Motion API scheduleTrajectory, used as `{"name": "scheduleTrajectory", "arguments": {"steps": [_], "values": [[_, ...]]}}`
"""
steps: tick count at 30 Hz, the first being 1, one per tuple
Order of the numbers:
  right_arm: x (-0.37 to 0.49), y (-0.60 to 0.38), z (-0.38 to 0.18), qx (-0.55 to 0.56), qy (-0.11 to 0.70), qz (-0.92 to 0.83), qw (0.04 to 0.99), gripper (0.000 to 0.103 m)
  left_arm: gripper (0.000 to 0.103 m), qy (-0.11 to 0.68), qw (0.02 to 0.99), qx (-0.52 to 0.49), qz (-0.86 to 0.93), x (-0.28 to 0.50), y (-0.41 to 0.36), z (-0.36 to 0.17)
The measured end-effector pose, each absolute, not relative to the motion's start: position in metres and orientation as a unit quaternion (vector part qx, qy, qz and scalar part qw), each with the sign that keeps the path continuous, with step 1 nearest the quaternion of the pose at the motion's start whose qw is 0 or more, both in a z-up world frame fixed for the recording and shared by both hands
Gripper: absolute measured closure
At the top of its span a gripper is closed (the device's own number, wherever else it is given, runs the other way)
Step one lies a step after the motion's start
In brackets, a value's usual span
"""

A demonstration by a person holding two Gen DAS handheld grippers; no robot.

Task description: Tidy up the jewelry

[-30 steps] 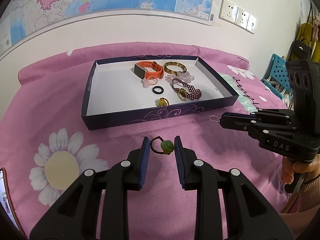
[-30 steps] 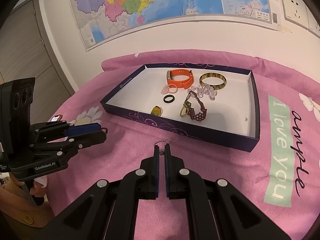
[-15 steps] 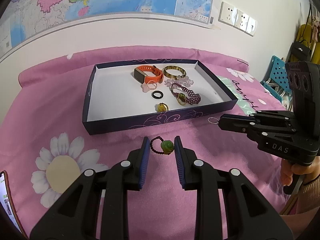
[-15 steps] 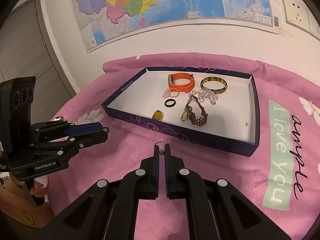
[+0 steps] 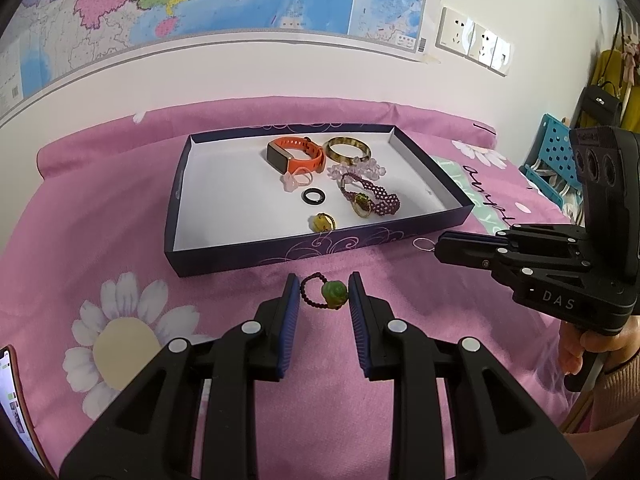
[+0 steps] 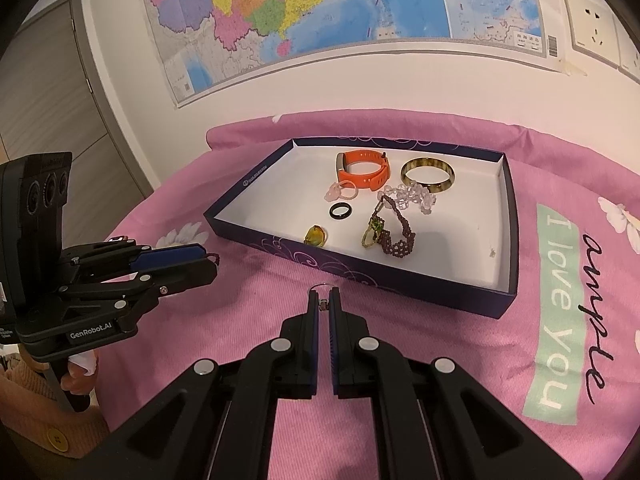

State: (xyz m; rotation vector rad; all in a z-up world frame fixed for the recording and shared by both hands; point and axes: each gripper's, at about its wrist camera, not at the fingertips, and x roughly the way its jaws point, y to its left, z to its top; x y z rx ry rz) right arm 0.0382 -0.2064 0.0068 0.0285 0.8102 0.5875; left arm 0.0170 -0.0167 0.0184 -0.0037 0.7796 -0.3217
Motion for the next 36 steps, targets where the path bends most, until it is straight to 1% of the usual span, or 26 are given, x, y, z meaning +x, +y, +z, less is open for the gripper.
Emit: {"name": "scheduleTrajectory", "arguments": {"steps": [36], "values": [[0.058, -0.208, 0.022, 0.008, 0.369, 0.287, 0.884, 0.100, 0.078, 0.358, 0.921, 0.004, -0.157, 0.036, -0.020, 0.033]]}}
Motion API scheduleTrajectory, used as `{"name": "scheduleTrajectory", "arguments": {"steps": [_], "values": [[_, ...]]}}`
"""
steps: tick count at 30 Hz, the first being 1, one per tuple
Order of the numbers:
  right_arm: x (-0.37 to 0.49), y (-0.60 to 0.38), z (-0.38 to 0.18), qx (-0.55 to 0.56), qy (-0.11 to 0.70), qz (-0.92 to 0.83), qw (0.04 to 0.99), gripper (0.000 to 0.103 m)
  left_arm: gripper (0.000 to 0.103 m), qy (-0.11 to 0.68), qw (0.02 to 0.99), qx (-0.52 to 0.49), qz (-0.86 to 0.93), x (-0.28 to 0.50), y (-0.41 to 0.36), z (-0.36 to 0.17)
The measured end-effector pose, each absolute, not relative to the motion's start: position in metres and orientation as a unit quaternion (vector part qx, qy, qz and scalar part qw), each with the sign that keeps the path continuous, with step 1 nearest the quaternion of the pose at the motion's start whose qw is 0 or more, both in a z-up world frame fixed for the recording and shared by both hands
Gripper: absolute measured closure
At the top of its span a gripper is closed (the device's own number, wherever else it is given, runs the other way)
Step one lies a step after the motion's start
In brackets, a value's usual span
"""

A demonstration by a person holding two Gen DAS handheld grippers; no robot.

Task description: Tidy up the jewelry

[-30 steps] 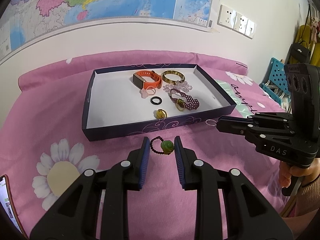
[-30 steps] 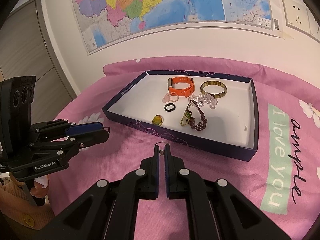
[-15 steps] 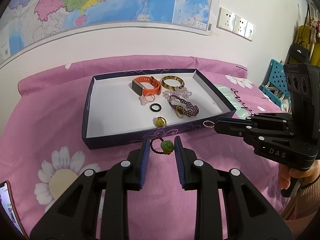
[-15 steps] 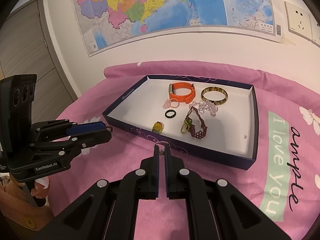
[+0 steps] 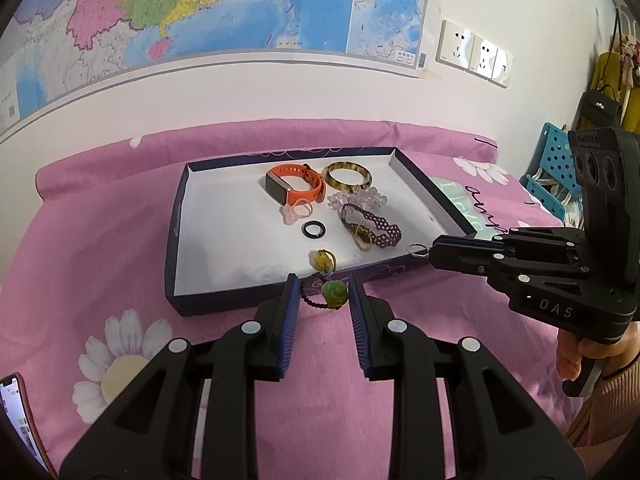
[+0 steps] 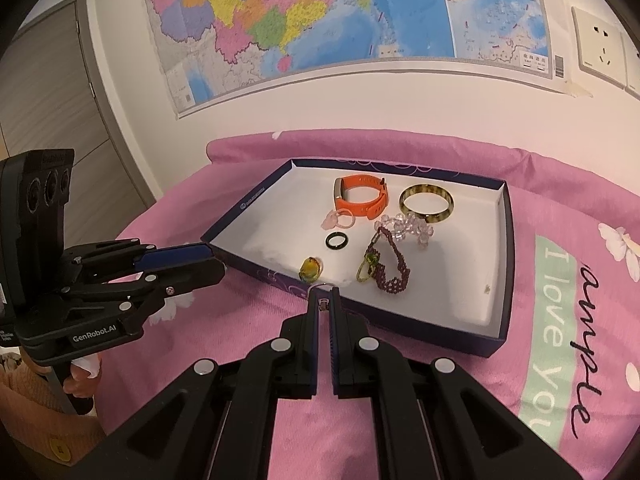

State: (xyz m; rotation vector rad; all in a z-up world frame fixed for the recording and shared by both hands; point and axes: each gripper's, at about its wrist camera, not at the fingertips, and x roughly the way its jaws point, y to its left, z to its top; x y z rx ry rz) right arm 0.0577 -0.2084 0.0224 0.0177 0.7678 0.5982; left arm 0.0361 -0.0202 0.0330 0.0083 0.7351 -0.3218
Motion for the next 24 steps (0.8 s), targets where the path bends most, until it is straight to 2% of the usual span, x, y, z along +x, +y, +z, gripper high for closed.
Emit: {"name": "scheduleTrajectory", "arguments": {"steps": [24], "values": [[0.075, -0.207, 0.028, 0.007, 0.363, 0.288, 0.886, 0.100, 0.078, 0.353, 0.923, 0.004, -0.154, 0.054, -0.024, 0.037]]}}
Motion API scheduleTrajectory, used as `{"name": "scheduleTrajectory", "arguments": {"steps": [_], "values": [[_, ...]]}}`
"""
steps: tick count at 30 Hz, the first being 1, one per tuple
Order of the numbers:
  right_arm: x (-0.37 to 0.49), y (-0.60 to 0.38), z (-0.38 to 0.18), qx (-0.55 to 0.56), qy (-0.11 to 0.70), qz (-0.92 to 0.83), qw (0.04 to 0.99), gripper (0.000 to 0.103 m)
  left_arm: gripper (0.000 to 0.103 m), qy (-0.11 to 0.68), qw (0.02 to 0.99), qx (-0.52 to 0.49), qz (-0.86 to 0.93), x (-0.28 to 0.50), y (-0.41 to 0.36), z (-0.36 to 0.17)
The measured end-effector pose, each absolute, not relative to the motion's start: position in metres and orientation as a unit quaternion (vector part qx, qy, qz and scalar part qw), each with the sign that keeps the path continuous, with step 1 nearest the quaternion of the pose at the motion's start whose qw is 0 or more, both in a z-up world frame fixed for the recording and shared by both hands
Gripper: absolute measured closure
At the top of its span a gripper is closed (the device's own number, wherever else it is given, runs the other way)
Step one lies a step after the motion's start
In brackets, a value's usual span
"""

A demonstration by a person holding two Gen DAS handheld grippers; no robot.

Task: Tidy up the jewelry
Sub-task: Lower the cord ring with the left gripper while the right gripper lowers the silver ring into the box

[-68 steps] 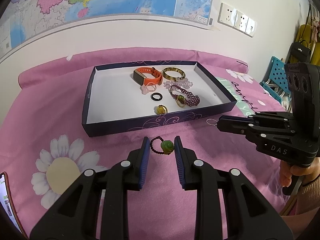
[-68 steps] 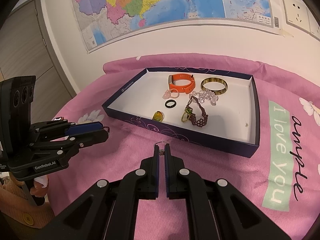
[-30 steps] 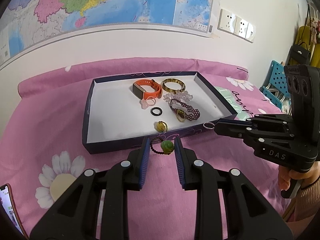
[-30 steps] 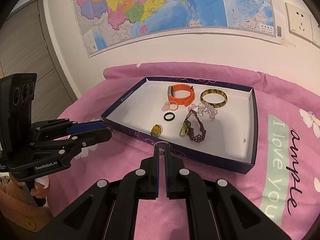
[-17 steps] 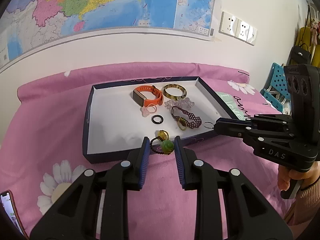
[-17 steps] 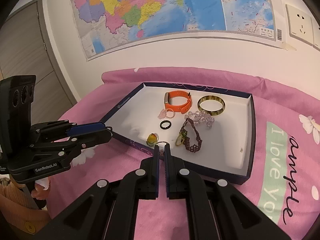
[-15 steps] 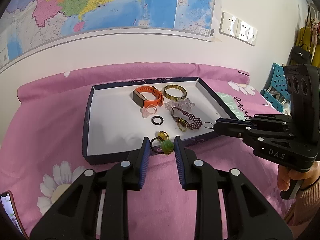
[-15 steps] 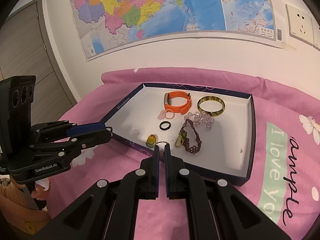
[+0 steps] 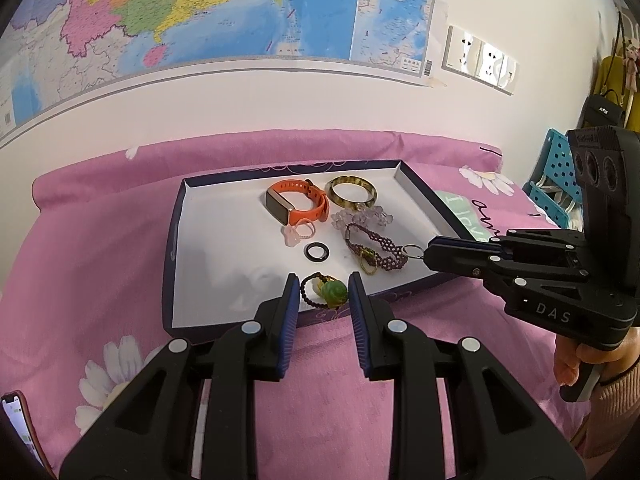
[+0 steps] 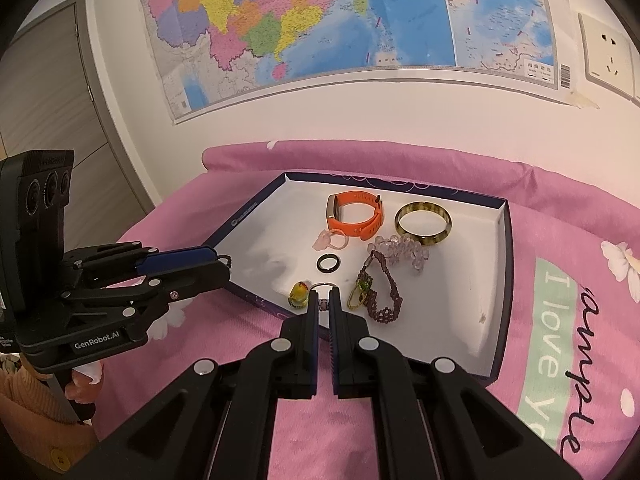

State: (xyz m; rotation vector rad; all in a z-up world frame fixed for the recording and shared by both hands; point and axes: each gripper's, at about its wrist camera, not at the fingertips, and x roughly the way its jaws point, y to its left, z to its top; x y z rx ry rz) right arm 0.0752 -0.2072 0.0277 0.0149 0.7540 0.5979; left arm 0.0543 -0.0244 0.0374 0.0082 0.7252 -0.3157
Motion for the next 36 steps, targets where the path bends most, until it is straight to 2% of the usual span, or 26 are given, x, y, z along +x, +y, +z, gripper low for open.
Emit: {"name": "scheduleTrajectory", "arguments": {"steps": [36], "values": [[0.107, -0.206, 0.026, 0.005, 0.371, 0.280, 0.885, 0.100, 0.078, 0.349, 0.925, 0.011, -0.148, 0.080, -0.028, 0.038]]}}
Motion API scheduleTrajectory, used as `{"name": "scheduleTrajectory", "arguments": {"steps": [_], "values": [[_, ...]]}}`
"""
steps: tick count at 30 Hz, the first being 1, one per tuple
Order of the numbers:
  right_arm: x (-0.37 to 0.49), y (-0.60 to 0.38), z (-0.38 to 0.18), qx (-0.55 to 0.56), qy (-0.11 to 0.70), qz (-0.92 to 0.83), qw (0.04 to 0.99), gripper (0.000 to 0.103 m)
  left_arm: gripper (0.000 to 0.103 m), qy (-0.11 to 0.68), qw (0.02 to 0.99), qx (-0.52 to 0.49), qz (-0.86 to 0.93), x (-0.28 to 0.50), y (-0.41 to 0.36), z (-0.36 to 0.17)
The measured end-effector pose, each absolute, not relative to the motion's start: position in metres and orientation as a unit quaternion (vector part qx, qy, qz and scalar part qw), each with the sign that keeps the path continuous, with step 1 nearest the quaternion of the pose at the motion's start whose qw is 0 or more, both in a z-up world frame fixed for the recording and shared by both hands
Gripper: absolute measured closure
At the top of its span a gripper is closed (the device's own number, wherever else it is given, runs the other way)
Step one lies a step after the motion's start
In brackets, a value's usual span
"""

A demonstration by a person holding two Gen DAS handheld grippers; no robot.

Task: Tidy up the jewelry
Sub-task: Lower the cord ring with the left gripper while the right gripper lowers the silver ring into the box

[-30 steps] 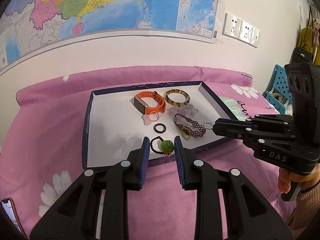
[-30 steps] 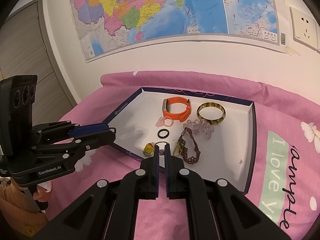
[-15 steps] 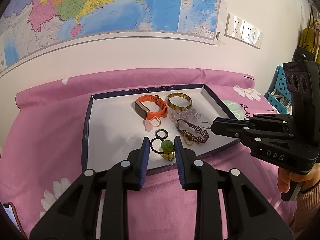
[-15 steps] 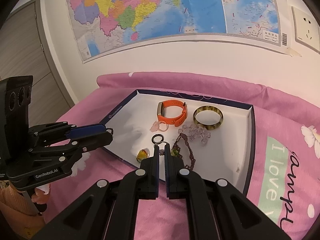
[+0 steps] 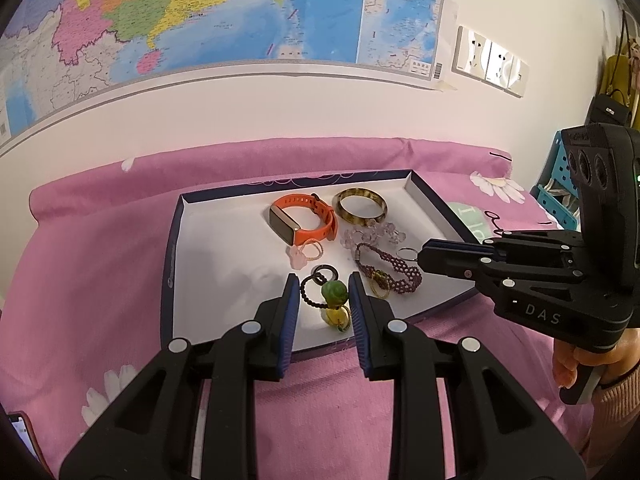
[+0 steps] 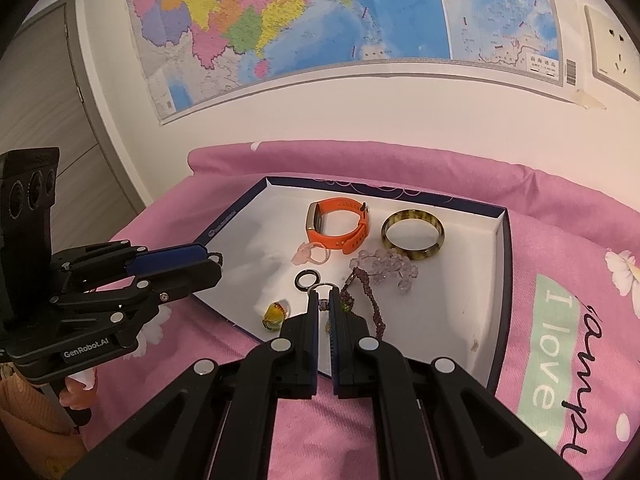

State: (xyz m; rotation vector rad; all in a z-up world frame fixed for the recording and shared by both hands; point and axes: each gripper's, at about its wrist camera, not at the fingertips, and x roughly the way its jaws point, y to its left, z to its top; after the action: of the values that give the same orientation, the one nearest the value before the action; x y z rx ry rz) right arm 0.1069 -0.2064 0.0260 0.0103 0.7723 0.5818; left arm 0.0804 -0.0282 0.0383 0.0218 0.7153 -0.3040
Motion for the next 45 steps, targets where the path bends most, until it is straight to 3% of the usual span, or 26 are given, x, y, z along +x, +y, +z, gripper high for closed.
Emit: {"name": "scheduleTrajectory", "arguments": {"steps": [45], "values": [[0.128, -0.200, 0.021, -0.003, 0.388, 0.274, 0.880, 0.100, 0.078, 0.367, 0.919, 0.011, -0.141, 0.099, -0.036, 0.026]]}}
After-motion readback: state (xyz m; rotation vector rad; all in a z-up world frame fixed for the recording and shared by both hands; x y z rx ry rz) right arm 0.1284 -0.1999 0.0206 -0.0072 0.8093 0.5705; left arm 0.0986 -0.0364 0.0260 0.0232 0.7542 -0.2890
